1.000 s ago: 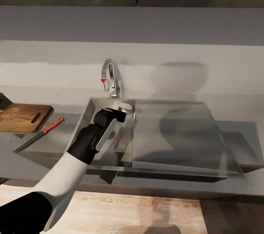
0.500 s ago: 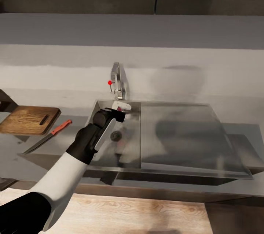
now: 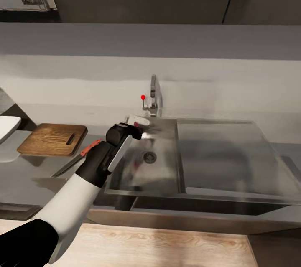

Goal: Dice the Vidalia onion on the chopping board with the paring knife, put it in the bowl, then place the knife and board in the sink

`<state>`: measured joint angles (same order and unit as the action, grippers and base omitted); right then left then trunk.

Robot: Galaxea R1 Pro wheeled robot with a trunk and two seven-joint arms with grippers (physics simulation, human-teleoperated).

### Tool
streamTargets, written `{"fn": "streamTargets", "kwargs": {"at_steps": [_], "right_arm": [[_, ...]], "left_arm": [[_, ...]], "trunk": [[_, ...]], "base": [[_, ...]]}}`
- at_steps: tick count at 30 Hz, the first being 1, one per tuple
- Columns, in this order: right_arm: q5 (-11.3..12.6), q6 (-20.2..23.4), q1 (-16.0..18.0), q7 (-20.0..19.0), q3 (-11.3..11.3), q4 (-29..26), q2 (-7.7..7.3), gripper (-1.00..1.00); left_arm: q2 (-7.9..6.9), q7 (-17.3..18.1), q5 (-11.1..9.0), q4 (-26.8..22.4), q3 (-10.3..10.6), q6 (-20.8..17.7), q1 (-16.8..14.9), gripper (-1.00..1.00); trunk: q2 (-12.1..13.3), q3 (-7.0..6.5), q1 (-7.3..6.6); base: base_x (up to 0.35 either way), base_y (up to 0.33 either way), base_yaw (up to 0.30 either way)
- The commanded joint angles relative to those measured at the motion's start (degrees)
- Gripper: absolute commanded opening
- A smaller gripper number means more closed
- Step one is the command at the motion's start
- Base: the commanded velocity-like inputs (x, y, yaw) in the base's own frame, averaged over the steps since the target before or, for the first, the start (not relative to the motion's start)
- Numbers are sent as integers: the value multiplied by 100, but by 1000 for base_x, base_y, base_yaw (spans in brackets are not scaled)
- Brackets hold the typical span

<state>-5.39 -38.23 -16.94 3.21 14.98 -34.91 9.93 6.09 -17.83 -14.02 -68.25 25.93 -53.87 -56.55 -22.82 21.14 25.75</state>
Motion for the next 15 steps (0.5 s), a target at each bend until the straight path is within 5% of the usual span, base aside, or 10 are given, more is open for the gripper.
{"fn": "streamTargets", "kwargs": {"at_steps": [1,15], "right_arm": [[-59,0,-3,31,21,-10,7,100],[-59,-1,-3,39,16,-7,7,100]], "left_arm": [[-2,-50,-49,-4,9,-19,-5,-100],[-11,-51,-49,5,9,-19,-5,-100]], "trunk": [[-10,-1,4],[-10,-127,4]], "base": [[0,301,0],[0,303,21]]}}
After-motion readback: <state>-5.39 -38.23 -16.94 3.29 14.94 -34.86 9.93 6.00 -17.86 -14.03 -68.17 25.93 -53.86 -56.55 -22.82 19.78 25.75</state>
